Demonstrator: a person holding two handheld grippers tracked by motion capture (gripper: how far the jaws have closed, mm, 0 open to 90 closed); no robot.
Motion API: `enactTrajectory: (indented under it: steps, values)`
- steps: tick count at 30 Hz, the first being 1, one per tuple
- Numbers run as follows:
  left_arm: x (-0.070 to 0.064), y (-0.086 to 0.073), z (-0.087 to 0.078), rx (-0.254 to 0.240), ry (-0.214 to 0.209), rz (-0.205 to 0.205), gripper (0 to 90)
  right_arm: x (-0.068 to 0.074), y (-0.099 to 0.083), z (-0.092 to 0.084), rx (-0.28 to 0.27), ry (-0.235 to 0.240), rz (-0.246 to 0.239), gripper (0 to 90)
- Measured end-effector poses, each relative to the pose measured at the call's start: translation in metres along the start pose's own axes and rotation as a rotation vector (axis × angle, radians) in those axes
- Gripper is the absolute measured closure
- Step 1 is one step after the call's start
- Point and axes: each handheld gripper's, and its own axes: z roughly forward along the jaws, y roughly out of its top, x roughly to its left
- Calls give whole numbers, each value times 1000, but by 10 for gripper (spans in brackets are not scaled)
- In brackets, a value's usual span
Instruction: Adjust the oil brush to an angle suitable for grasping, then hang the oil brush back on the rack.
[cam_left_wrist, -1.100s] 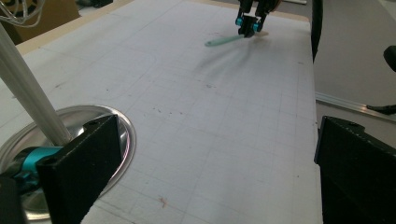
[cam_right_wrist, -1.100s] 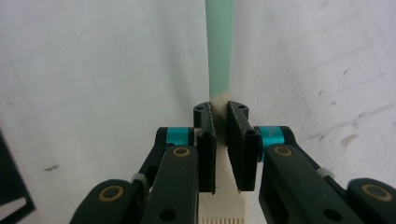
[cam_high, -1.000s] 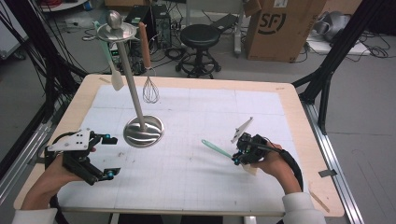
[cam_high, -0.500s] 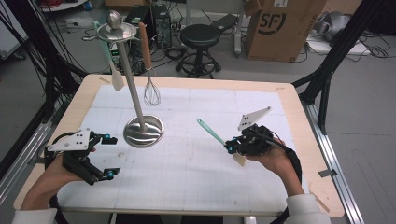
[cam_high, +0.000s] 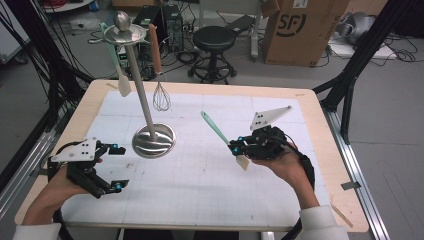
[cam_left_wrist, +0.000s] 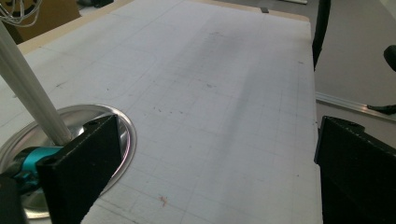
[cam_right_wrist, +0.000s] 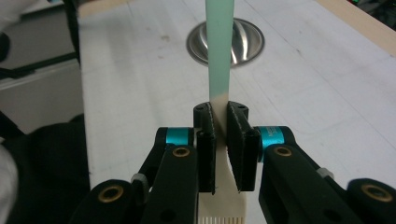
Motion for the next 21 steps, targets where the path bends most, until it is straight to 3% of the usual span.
enactTrajectory:
  steps: [10, 21]
  values:
    - [0, 0, -1, -5, 2, -1, 17, 8, 22, -5, -79, -10, -41, 819]
    - [-2, 7, 0, -23, -4, 4, 17, 15, 35, -3, -88, -7, -70, 819]
